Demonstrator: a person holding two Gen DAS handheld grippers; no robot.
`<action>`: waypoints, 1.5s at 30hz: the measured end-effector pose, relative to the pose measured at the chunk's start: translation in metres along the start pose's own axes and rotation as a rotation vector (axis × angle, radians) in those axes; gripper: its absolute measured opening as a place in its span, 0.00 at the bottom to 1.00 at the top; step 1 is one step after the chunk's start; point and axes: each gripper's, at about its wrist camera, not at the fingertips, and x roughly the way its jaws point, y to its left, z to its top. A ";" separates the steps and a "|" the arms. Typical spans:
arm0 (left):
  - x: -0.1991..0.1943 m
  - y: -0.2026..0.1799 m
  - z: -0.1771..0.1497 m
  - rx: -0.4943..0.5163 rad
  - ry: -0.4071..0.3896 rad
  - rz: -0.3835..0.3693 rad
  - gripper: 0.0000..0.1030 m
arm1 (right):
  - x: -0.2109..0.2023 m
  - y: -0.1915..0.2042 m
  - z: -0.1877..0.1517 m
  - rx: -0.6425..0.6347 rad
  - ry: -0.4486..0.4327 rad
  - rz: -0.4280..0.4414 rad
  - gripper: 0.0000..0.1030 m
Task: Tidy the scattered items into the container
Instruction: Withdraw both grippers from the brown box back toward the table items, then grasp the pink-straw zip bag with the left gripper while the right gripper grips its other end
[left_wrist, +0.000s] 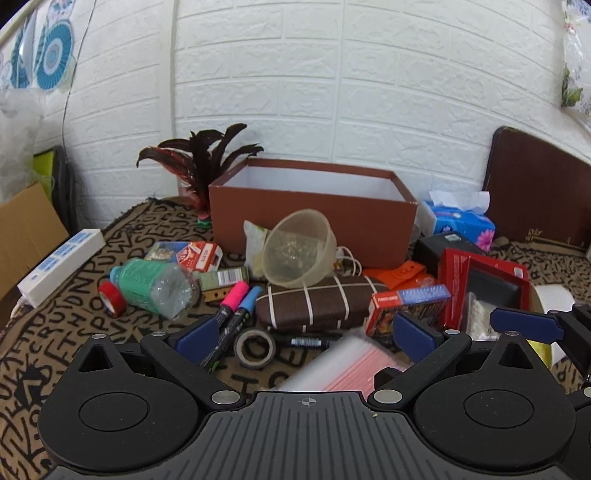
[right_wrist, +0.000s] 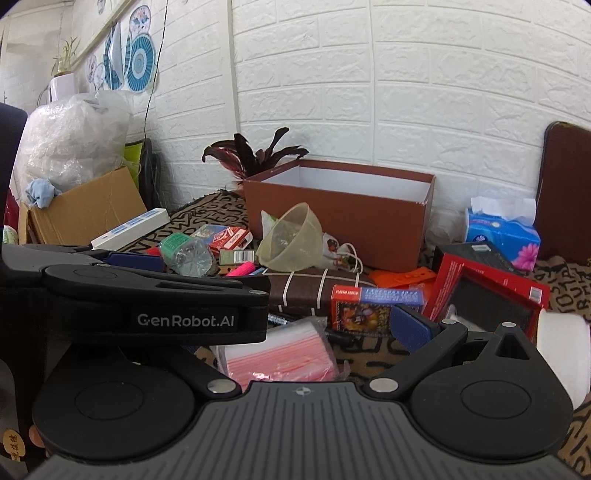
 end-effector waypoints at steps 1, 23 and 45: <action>0.000 0.000 -0.003 0.006 0.001 0.006 1.00 | 0.000 0.001 -0.003 -0.004 0.002 -0.001 0.99; 0.035 0.010 -0.036 0.016 0.138 0.036 1.00 | 0.031 0.003 -0.033 -0.001 0.126 0.038 0.99; 0.065 0.030 -0.043 0.016 0.243 -0.176 1.00 | 0.064 0.002 -0.046 -0.059 0.183 0.086 1.00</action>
